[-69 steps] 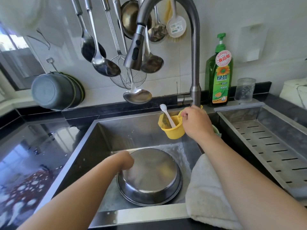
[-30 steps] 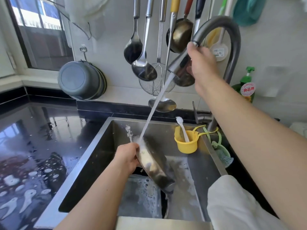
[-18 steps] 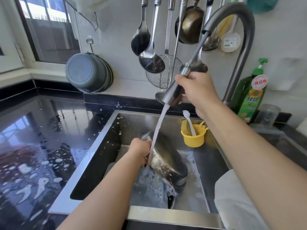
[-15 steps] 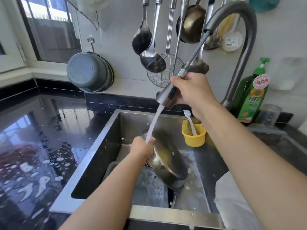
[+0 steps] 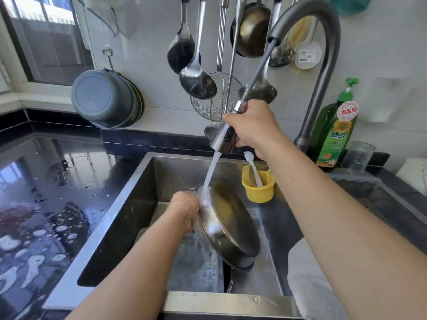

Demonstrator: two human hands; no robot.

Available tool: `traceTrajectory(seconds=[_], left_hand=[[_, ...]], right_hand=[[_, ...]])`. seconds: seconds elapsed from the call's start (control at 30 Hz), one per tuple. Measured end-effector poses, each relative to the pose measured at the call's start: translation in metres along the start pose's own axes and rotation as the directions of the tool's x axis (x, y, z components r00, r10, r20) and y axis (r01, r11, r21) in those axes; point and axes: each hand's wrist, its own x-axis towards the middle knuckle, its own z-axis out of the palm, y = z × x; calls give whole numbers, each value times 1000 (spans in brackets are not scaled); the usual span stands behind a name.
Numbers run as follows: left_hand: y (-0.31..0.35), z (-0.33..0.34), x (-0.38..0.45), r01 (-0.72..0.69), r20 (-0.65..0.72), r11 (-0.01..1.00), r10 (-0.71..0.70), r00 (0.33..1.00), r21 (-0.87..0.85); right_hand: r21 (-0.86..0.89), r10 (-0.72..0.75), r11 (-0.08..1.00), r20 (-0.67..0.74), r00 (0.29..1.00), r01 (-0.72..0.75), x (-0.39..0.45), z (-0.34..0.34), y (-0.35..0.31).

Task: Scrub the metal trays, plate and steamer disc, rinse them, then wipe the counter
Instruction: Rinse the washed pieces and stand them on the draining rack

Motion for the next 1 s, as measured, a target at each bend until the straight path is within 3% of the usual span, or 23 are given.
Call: traceTrajectory(seconds=[0.2,0.47,0.6,0.77,0.93,1.0], left_hand=[[0,0,-4,43,5,994,-43,999,-96],[3,-2,-7,40,28,994,-37,999,-99],[4,-4,-9,15,-11,997,-16,1000,-79],[5,-5,-15,-105,-6,992,105,994,-75],[5,0,-27,-155,29,982,159,987,-109],[4,3,-27,-223,47,974,224,973,-29]], right_hand=[[-94,-20,995,-68,997,14,13,9,3],[-306,-48,952,-151,987,0,27,-1,16],[-352,-28,936,-63,998,4,21,-15,15],[-241,45,971,131,990,-12,-2,-41,7],[-383,82,924,175,981,-9,-24,-75,11],[-484,67,875,132,989,6,-29,-84,17]])
